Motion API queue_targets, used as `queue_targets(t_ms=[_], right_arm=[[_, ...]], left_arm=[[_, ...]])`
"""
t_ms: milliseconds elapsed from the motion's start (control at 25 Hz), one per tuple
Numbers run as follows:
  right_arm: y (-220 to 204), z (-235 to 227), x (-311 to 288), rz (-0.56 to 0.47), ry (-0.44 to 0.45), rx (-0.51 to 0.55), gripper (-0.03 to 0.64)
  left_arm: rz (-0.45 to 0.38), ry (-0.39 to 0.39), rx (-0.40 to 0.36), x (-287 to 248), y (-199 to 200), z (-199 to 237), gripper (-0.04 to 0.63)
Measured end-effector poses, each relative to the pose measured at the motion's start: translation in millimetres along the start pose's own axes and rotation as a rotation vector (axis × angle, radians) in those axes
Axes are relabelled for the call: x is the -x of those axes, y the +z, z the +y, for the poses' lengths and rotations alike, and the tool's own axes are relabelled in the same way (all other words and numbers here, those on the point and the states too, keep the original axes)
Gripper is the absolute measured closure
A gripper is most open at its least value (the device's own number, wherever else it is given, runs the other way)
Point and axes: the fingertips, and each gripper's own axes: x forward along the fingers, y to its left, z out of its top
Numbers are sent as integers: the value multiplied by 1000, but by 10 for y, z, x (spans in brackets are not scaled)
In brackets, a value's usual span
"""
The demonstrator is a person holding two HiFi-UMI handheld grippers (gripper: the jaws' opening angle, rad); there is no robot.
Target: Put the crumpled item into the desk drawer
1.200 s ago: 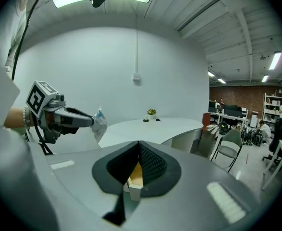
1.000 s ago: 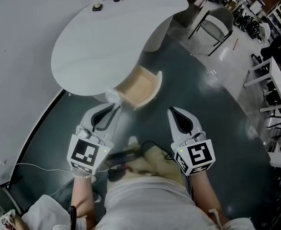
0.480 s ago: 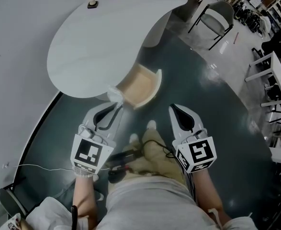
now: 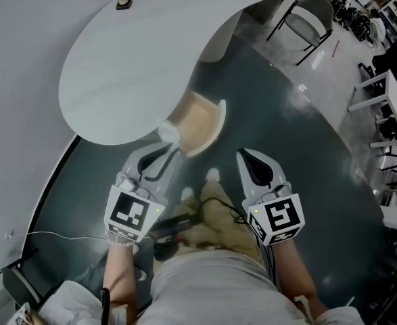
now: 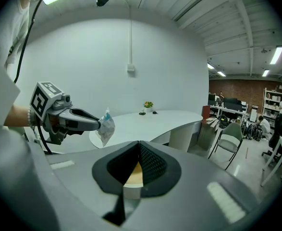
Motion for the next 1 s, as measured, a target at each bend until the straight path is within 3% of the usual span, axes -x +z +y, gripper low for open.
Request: queue_targets(t_ms=[400, 1000], right_arm=[[-147, -330, -153, 42, 14, -22, 612], [-403, -649, -385, 108, 41, -62, 612]], left_arm=[[81, -24, 29, -451, -270, 14, 554], [252, -48, 123, -1134, -1179, 124, 552]])
